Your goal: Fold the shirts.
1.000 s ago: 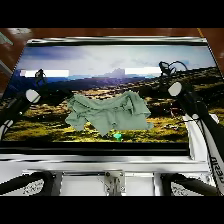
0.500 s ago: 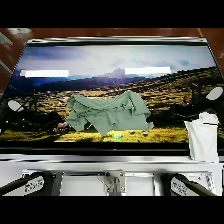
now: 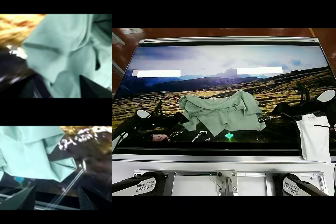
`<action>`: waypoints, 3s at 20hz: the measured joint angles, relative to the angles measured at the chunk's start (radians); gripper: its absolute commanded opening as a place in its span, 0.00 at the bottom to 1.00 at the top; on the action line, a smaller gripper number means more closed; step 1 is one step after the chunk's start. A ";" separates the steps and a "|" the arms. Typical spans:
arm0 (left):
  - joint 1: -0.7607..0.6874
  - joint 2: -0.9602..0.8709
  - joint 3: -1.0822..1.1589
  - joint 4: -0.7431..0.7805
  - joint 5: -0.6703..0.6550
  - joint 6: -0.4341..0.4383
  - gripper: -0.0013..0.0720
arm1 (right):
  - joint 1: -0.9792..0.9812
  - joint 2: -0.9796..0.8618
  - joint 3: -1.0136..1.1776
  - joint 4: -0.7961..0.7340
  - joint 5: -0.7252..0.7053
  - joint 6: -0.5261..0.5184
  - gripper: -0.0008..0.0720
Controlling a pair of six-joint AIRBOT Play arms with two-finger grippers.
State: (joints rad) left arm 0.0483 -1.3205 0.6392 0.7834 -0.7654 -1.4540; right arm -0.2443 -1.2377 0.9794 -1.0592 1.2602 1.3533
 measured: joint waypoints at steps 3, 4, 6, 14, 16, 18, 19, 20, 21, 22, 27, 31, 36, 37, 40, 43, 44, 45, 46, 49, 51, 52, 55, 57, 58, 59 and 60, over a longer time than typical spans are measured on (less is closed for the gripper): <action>-0.014 -0.011 0.006 -0.039 0.037 -0.001 0.07 | 0.021 0.000 -0.037 0.007 -0.012 -0.008 0.87; -0.017 -0.013 0.010 -0.045 0.037 -0.006 0.07 | 0.044 0.000 -0.056 0.012 -0.023 -0.021 0.87; -0.020 -0.013 0.021 -0.058 0.042 -0.016 0.07 | 0.109 0.000 -0.099 0.006 -0.068 -0.039 0.94; -0.024 0.068 0.036 -0.071 0.014 -0.016 0.07 | 0.296 -0.092 -0.168 -0.002 -0.349 0.015 0.94; -0.023 0.088 0.037 -0.072 0.014 0.007 0.07 | 0.306 -0.121 -0.170 0.026 -0.346 0.016 0.94; -0.023 0.099 0.037 -0.073 0.003 0.024 0.07 | 0.311 -0.139 -0.172 0.045 -0.344 0.029 0.63; -0.024 0.103 0.037 -0.073 0.003 0.030 0.07 | 0.312 -0.144 -0.172 0.056 -0.343 0.039 0.17; -0.024 0.107 0.037 -0.073 -0.002 0.035 0.07 | 0.313 -0.148 -0.172 0.072 -0.338 0.043 0.11; -0.023 0.112 0.039 -0.073 -0.008 0.037 0.07 | 0.314 -0.151 -0.172 0.090 -0.327 0.052 0.10; -0.023 0.119 0.042 -0.072 -0.014 0.042 0.07 | 0.314 -0.151 -0.170 0.103 -0.312 0.052 0.10; -0.022 0.244 0.129 -0.071 -0.052 0.118 0.07 | 0.315 -0.060 -0.089 0.150 -0.187 -0.008 0.10; 0.033 0.433 0.366 -0.071 -0.055 0.166 0.07 | 0.267 0.152 0.125 0.169 -0.148 -0.042 0.10; 0.231 0.592 0.813 0.039 -0.074 0.118 0.07 | 0.102 0.394 0.486 0.097 -0.206 0.033 0.10; 0.271 0.607 0.881 0.087 -0.113 0.083 0.07 | 0.074 0.422 0.539 0.077 -0.187 0.051 0.10; 0.354 0.637 1.036 0.145 -0.216 0.022 0.07 | 0.026 0.462 0.654 0.047 -0.111 0.084 0.10; 0.385 0.677 1.110 0.137 -0.232 0.006 0.07 | 0.007 0.478 0.721 0.074 -0.081 0.094 0.10; 0.391 0.690 1.124 0.134 -0.237 0.002 0.07 | 0.004 0.480 0.740 0.089 -0.075 0.096 0.10; 0.394 0.703 1.135 0.131 -0.242 0.000 0.07 | 0.002 0.482 0.761 0.100 -0.064 0.099 0.10; 0.397 0.716 1.143 0.125 -0.249 -0.002 0.07 | 0.000 0.483 0.782 0.107 -0.053 0.100 0.10; 0.402 0.732 1.151 0.135 -0.329 -0.005 0.07 | -0.002 0.488 0.826 0.107 0.017 0.128 0.10; 0.404 0.737 1.142 0.167 -0.444 -0.006 0.07 | -0.003 0.484 0.838 0.082 0.124 0.146 0.10; 0.405 0.738 1.137 0.185 -0.499 -0.007 0.07 | -0.003 0.481 0.842 0.066 0.188 0.151 0.10; 0.406 0.764 1.130 0.208 -0.588 -0.008 0.07 | -0.003 0.488 0.850 0.069 0.341 0.128 0.10; 0.406 0.802 1.128 0.181 -0.566 -0.006 0.07 | -0.003 0.506 0.851 0.135 0.381 0.077 0.10; 0.406 0.820 1.129 0.168 -0.541 -0.005 0.07 | -0.003 0.519 0.852 0.167 0.379 0.059 0.10; 0.406 0.837 1.130 0.163 -0.525 -0.005 0.07 | -0.003 0.534 0.853 0.181 0.370 0.049 0.10; 0.406 0.855 1.131 0.175 -0.515 -0.006 0.07 | -0.003 0.547 0.853 0.179 0.357 0.050 0.10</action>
State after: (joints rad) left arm 0.4541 -0.4660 1.7702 0.9588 -1.2804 -1.4597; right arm -0.2478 -0.6910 1.8324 -0.8803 1.6169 1.4033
